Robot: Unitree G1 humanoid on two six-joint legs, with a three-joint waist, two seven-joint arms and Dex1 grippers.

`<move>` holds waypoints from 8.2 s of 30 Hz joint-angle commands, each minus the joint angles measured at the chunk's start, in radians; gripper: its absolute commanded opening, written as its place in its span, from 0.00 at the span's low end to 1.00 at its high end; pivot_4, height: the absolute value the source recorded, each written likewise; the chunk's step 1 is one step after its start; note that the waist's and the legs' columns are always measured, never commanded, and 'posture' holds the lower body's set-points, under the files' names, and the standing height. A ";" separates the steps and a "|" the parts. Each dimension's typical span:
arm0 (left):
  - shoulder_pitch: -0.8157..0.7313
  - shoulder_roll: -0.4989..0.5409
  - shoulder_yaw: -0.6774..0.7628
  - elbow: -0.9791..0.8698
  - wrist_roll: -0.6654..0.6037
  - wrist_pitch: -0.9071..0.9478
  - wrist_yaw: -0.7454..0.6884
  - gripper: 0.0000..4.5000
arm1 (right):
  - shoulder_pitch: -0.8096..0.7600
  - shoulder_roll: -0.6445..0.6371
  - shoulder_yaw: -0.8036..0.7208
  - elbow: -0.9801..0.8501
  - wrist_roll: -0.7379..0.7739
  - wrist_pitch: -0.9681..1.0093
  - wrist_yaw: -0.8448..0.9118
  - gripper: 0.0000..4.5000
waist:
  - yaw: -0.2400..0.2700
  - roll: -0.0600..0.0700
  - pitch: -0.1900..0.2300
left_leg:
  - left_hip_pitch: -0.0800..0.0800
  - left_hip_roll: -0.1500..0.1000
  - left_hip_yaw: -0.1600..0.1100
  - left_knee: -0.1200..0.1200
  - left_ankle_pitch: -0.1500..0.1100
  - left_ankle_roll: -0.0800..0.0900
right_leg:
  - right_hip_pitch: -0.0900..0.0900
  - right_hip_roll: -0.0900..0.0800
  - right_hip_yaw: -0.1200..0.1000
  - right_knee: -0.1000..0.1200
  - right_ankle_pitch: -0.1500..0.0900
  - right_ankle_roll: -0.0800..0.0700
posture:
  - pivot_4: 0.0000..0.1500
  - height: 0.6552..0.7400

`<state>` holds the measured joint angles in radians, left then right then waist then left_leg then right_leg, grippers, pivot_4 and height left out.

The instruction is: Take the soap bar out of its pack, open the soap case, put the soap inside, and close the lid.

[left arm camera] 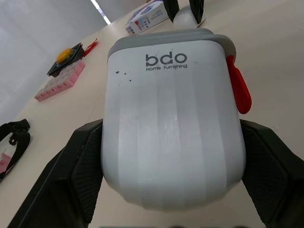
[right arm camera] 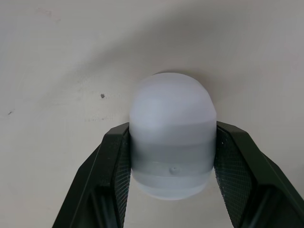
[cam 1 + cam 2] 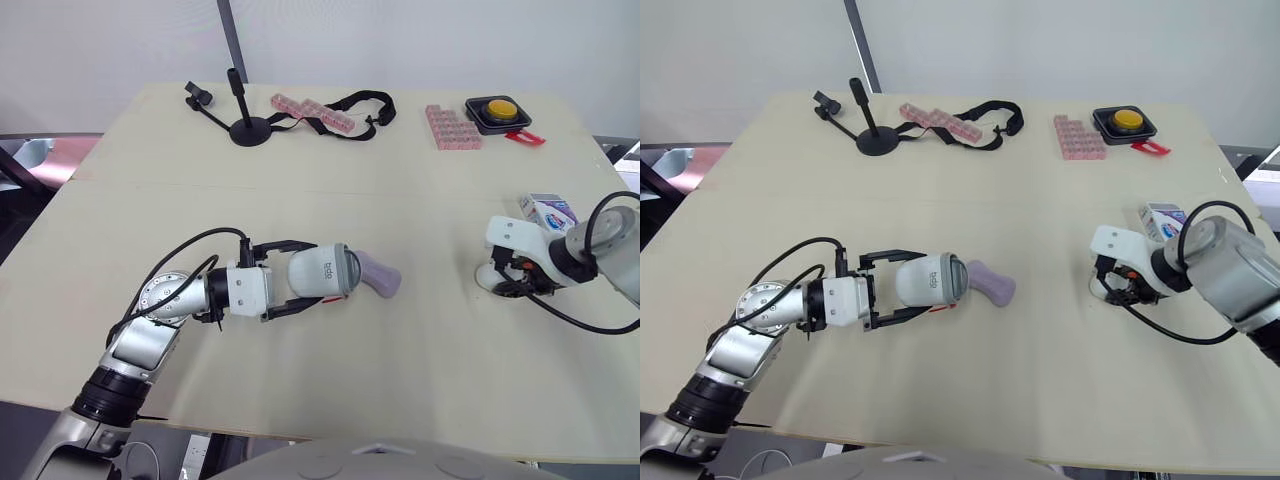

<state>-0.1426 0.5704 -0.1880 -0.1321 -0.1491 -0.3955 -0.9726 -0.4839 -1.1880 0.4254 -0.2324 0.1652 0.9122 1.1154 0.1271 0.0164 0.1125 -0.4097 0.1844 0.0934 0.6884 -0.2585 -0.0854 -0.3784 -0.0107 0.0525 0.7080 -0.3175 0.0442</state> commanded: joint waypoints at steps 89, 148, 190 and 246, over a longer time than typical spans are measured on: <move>-0.225 0.285 -0.175 -0.324 0.061 0.767 -0.294 0.77 | 0.809 0.587 -0.540 0.120 0.327 -1.202 0.229 0.99 | -0.058 0.000 -0.001 | -0.003 -0.003 0.000 0.006 -0.004 0.014 | -0.002 -0.014 -0.011 0.002 -0.001 -0.001 | 1.00 0.72; -0.126 0.357 0.005 0.124 -0.027 0.192 -0.371 1.00 | 0.778 0.602 -0.498 0.200 0.335 -1.278 0.250 1.00 | -0.057 0.000 -0.001 | -0.003 -0.003 0.000 0.005 -0.004 0.014 | -0.001 -0.015 -0.013 0.000 -0.001 -0.001 | 1.00 0.72; 0.709 0.061 0.496 -0.387 -0.398 0.322 -0.150 1.00 | 0.241 0.611 -0.294 -0.104 0.223 -0.561 -0.249 1.00 | -0.072 -0.002 0.000 | 0.001 -0.004 -0.001 -0.005 -0.001 0.008 | 0.003 -0.014 -0.018 -0.010 -0.001 -0.001 | 1.00 0.72; 0.822 0.021 0.334 -0.383 -0.253 0.190 -0.012 1.00 | -0.101 0.668 0.086 -0.281 0.159 0.093 -0.281 0.45 | -0.073 -0.003 0.000 | 0.016 -0.002 0.000 -0.016 0.003 0.001 | 0.015 -0.015 -0.020 -0.016 -0.001 -0.001 | 1.00 0.72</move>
<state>0.6756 0.5858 0.1349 -0.4938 -0.3976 -0.1880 -0.9861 -0.5603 -0.5316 0.5065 -0.4679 0.3205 0.9729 0.8524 0.0544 0.0138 0.1129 -0.3939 0.1819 0.0935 0.6723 -0.2560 -0.0845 -0.3638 -0.0256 0.0328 0.6920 -0.3188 0.0436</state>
